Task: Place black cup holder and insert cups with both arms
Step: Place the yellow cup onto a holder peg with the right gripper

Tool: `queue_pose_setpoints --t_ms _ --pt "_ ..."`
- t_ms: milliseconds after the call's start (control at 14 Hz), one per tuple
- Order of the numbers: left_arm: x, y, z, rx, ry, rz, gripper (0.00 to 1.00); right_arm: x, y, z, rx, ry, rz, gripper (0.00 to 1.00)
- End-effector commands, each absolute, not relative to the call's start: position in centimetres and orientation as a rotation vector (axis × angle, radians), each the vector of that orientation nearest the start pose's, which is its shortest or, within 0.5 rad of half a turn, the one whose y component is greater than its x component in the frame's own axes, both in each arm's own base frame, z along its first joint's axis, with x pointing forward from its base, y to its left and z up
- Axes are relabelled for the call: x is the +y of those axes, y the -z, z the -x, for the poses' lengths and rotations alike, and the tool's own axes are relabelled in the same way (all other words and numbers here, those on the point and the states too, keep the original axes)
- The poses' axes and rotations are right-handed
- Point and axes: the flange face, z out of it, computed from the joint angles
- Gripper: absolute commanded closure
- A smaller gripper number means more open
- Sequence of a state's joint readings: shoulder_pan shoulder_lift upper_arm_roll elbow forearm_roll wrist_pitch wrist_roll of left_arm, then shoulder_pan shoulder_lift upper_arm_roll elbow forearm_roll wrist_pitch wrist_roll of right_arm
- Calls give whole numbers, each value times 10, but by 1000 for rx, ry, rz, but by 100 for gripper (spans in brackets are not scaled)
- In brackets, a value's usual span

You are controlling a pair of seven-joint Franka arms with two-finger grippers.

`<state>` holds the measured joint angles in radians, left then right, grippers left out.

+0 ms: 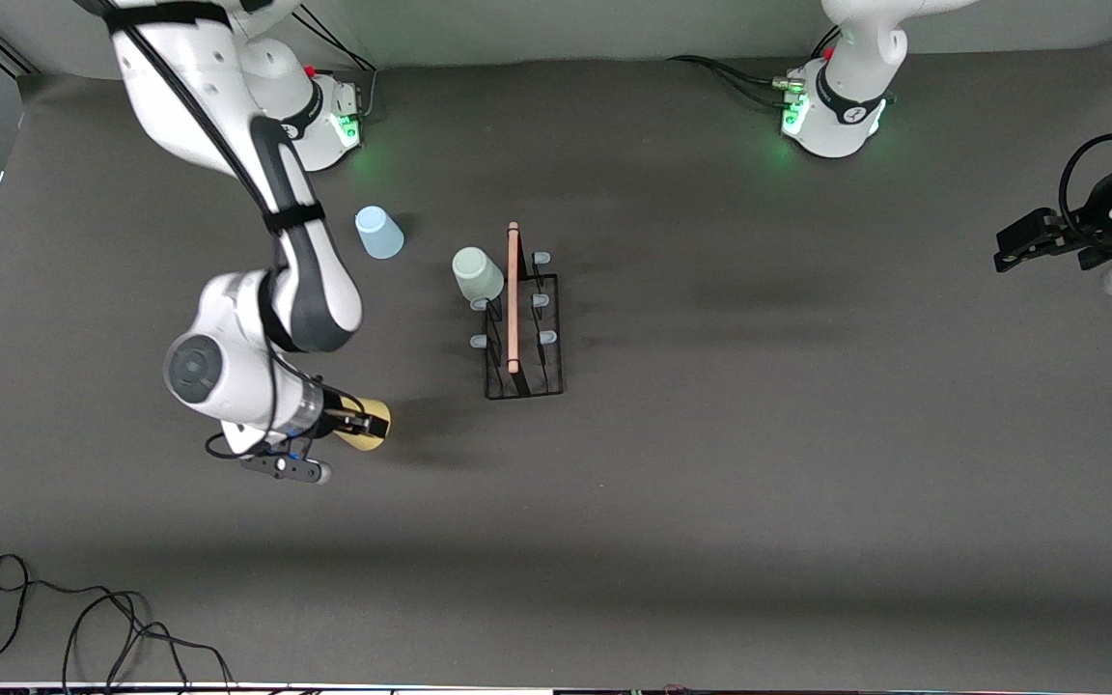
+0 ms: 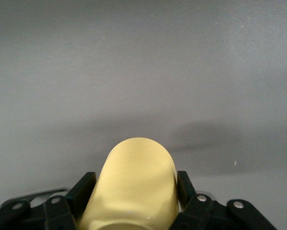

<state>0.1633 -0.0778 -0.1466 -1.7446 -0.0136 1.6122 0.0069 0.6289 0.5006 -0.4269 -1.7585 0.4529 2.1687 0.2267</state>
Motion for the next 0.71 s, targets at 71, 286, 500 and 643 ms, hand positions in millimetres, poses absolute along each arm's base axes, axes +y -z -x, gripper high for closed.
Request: queue_pose_setpoints --t_ms 71,286,500,643 --pt "4 -593 -527 -42 -96 3148 4 226 -359 -603 535 -131 2873 100" --pt "1 -595 -526 -44 -93 3147 3 281 -371 -578 627 -118 2904 100" --pt "-1 -596 -525 -49 -93 3148 3 314 -363 -559 642 -124 2930 100" --pt "-1 -597 -525 -49 -93 3147 3 321 -353 -549 652 -108 2938 100"
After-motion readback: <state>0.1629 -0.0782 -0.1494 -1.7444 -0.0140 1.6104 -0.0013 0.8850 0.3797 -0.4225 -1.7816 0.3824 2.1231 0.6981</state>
